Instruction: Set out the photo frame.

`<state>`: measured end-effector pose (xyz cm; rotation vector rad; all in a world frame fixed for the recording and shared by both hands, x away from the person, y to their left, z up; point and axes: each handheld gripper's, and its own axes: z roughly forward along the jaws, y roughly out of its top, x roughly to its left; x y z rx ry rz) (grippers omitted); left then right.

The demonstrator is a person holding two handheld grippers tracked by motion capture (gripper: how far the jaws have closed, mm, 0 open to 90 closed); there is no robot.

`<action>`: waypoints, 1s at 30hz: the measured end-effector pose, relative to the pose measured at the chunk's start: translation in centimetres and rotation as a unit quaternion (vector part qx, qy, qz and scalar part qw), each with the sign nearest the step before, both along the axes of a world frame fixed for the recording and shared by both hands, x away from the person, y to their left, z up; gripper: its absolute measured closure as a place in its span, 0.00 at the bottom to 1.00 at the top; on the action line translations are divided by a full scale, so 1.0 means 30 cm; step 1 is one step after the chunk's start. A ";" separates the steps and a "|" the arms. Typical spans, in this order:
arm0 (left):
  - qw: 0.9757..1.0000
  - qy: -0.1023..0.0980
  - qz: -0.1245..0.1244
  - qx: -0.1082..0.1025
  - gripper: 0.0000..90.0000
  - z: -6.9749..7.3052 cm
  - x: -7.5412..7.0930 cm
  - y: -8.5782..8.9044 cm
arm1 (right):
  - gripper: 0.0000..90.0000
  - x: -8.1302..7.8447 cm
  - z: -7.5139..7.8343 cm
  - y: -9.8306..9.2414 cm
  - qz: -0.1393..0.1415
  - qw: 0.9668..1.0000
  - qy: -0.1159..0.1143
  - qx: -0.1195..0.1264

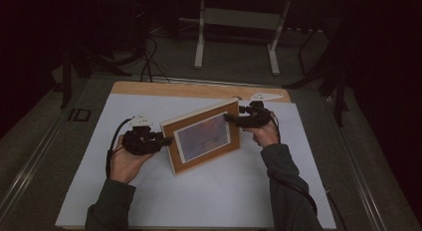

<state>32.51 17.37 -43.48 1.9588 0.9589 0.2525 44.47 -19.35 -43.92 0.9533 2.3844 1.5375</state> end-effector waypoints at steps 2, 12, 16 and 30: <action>1.000 0.000 0.001 0.002 0.76 0.001 0.006 0.000 | 0.35 0.003 -0.003 0.007 0.003 1.000 0.002 0.001; 1.000 0.006 0.015 -0.009 0.76 0.000 0.046 0.005 | 0.40 0.001 0.000 0.005 -0.012 1.000 0.004 0.019; 1.000 0.007 0.023 -0.013 0.75 0.000 0.063 0.005 | 0.44 0.001 0.001 -0.007 -0.014 1.000 0.010 0.025; 0.999 0.009 0.035 -0.013 0.74 0.007 0.096 0.005 | 0.48 0.002 0.008 -0.018 -0.019 1.000 0.010 0.022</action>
